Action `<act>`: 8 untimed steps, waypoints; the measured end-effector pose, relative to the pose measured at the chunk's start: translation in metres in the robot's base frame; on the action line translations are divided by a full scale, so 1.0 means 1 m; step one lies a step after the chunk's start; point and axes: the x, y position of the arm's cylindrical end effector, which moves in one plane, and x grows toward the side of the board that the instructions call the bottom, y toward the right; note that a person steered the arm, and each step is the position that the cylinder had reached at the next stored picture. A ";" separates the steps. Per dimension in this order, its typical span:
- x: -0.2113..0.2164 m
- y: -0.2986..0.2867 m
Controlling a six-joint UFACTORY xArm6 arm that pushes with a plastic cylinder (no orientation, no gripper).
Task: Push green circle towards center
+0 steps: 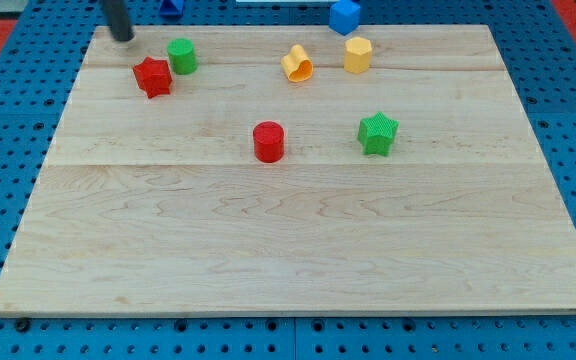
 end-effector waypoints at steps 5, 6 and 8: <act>0.117 0.154; 0.183 0.178; 0.124 0.086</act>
